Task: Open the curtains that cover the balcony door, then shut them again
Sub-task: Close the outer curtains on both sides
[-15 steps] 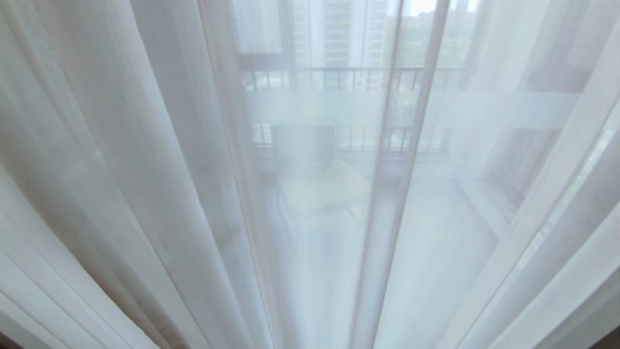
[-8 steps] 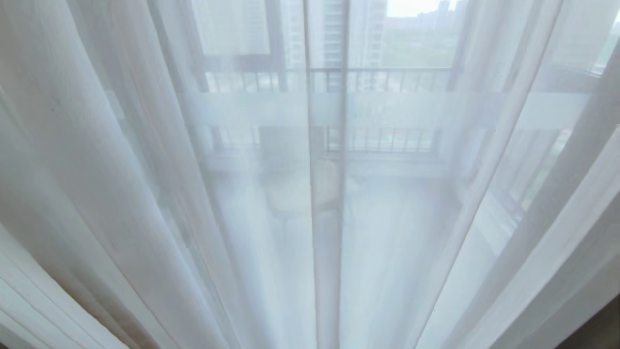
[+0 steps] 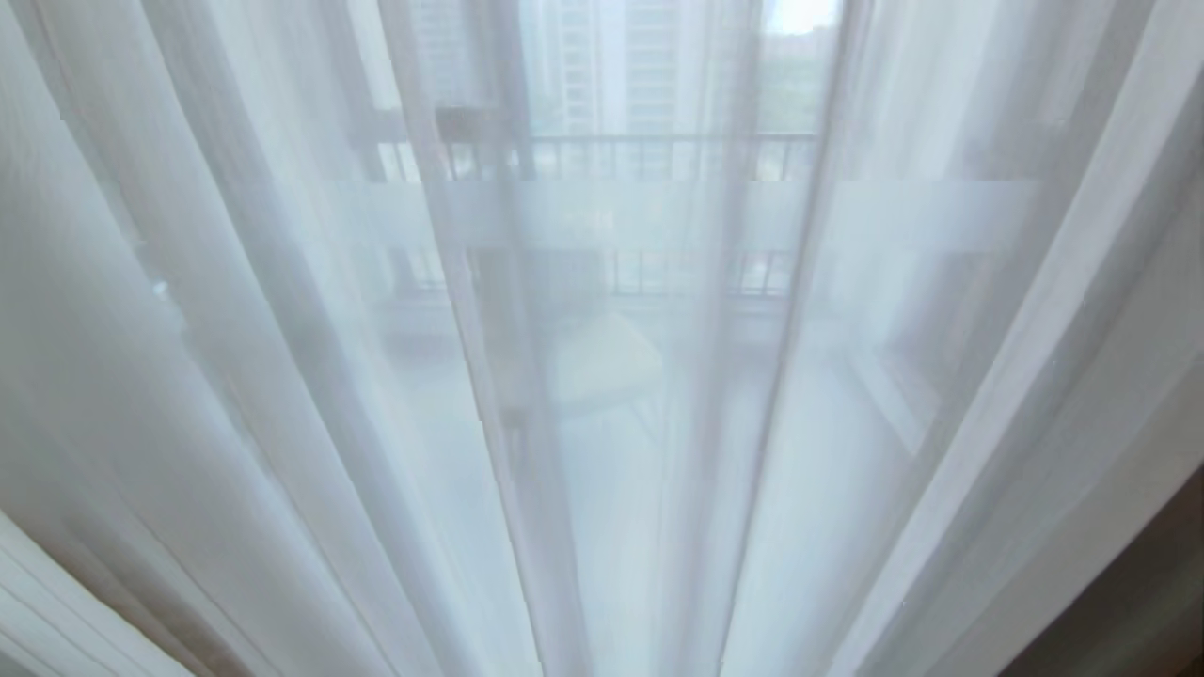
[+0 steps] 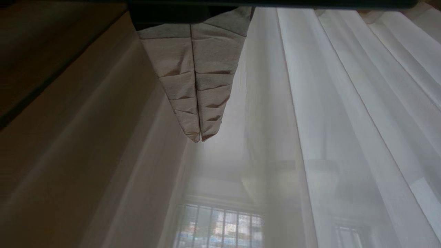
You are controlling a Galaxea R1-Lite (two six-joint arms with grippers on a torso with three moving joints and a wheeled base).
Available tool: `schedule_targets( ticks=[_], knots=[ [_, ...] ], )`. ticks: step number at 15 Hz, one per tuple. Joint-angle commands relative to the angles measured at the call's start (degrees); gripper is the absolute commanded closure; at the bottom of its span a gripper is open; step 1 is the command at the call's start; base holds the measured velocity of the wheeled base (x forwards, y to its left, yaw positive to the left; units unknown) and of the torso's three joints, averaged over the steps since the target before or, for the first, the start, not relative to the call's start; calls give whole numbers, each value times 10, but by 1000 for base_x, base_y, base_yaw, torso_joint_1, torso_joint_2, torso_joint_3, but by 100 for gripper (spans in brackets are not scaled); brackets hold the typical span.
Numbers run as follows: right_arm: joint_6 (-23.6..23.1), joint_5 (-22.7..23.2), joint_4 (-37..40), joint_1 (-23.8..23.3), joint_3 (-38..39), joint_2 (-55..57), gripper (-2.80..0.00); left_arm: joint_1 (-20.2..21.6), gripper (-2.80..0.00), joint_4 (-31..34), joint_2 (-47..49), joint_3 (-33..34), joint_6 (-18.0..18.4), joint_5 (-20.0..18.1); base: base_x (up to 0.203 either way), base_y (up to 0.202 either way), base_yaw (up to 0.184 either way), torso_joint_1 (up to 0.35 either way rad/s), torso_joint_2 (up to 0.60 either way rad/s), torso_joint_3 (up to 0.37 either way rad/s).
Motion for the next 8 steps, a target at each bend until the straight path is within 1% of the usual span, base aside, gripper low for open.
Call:
schedule_targets(
  ticks=[1,5,6,8],
  knots=[
    [0,0,0,0,0,1,0,0,0,-1,-1,0,0,0,0,-189,0,5,2,1],
    [0,1,0,0,0,1,0,0,0,-1,-1,0,-1,0,0,-181,1,2,3,2],
    [0,0,0,1,0,1,0,0,0,-1,-1,0,-1,0,0,-103,-4,2,2,0],
    [-1,1,0,0,0,1,0,0,0,-1,-1,0,-1,0,0,0,0,0,0,0]
  ],
)
